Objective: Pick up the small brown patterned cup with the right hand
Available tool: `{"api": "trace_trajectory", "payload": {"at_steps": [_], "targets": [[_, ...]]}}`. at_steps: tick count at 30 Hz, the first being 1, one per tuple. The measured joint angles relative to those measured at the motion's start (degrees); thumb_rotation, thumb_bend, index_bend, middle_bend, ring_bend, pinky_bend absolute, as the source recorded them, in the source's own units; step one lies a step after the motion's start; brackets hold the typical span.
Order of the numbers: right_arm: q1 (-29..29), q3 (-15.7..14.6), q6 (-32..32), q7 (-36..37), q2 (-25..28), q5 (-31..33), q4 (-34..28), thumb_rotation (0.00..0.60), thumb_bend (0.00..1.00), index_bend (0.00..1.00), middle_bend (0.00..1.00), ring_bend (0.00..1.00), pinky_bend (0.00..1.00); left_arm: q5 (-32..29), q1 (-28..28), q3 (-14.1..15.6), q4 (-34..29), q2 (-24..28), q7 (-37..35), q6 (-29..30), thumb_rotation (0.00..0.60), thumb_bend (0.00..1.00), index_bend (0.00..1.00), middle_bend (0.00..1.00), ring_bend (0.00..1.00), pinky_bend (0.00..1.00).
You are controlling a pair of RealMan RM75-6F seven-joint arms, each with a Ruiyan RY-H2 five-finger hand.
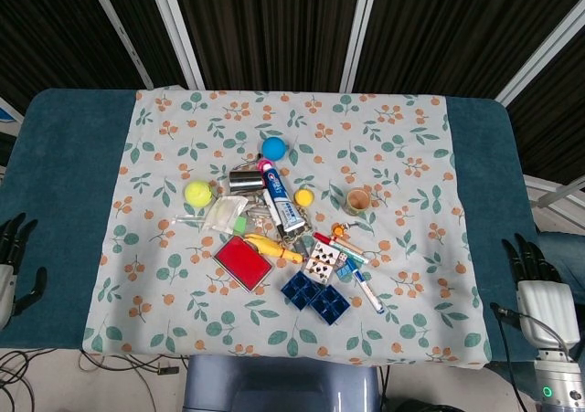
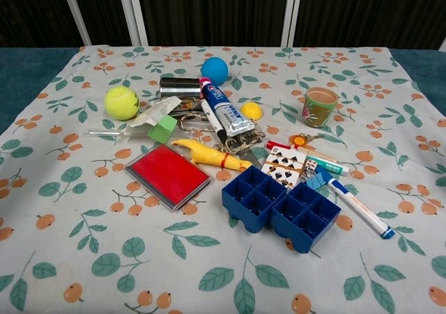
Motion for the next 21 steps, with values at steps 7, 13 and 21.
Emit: {"api": "trace_trajectory", "payload": {"at_steps": [7, 13, 21], "targets": [[0.2, -0.2, -0.5, 2.5, 0.3, -0.6, 0.0, 0.6, 0.07, 0.06, 0.0, 0.1, 0.28, -0.2, 0.0, -0.1, 0.0, 0.0, 0.2, 0.1, 0.6, 0.48, 0.0, 0.0, 0.0, 0.06], [0.7, -0.6, -1.9, 5.3, 0.7, -1.1, 0.8, 0.6, 0.07, 0.06, 0.0, 0.1, 0.28, -0.2, 0.1, 0.0, 0.1, -0.2, 0.8, -0.1, 0.6, 0.49, 0.0, 0.0, 0.0, 0.06], [2.0, -1.4, -4.6, 8.0, 1.2, -1.9, 2.0, 0.6, 0.07, 0.06, 0.0, 0.1, 0.26, -0.2, 0.2, -0.1, -0.2, -0.3, 0.9, 0.2, 0.6, 0.49, 0.0, 0.0, 0.01, 0.06]]}}
